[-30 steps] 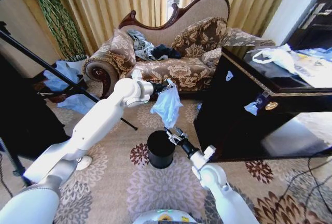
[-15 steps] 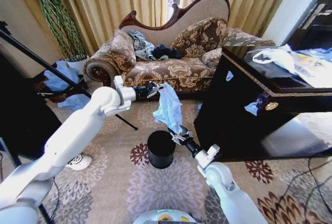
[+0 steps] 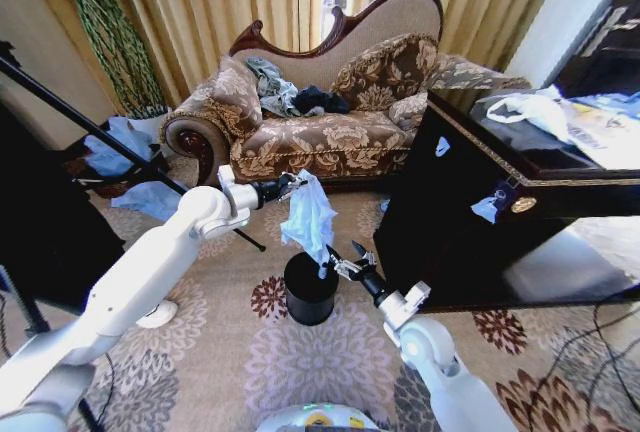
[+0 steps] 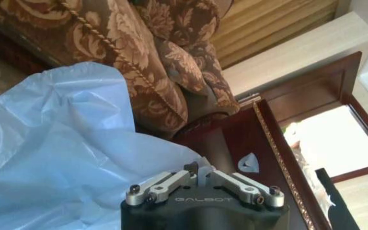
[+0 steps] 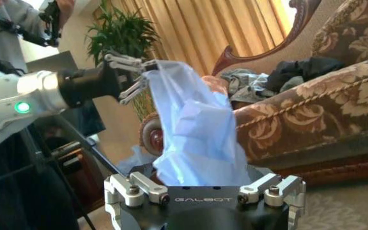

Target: Place a garbage bag over the trash bin.

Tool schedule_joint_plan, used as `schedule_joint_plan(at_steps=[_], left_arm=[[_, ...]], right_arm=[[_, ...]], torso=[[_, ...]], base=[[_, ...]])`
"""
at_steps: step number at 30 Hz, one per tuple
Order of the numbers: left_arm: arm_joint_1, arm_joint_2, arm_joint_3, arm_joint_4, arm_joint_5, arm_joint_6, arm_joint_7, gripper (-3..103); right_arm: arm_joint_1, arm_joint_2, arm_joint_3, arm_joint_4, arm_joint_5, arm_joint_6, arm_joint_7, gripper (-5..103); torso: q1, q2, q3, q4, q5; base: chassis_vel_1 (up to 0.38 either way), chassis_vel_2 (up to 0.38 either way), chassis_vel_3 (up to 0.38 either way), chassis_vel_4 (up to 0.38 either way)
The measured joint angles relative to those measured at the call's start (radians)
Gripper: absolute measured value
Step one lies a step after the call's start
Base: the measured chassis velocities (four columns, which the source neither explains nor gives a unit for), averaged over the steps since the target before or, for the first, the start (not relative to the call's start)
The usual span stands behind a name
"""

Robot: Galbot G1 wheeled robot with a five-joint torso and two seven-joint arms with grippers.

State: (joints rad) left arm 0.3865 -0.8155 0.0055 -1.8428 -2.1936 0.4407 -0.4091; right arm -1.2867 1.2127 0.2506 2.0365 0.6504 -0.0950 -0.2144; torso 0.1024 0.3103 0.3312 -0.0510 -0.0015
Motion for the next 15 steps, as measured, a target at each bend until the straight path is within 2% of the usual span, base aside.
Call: schedule_joint_plan(at_steps=[6, 15], left_arm=[[-0.019, -0.008, 0.013, -0.014, -0.002, -0.003, -0.015, 0], [-0.021, -0.002, 0.021, -0.053, -0.006, -0.013, -0.025, 0]], right_arm=[[0.014, 0.018, -0.041, -0.003, -0.011, 0.005, 0.014, 96], [0.135, 0.044, -0.07, -0.089, -0.049, 0.029, 0.051, 96]], torso=[[0.0, 0.0, 0.0, 0.0, -0.0002], [0.0, 0.0, 0.0, 0.0002, -0.0002]], base=[[0.0, 0.0, 0.0, 0.0], [0.0, 0.0, 0.0, 0.0]])
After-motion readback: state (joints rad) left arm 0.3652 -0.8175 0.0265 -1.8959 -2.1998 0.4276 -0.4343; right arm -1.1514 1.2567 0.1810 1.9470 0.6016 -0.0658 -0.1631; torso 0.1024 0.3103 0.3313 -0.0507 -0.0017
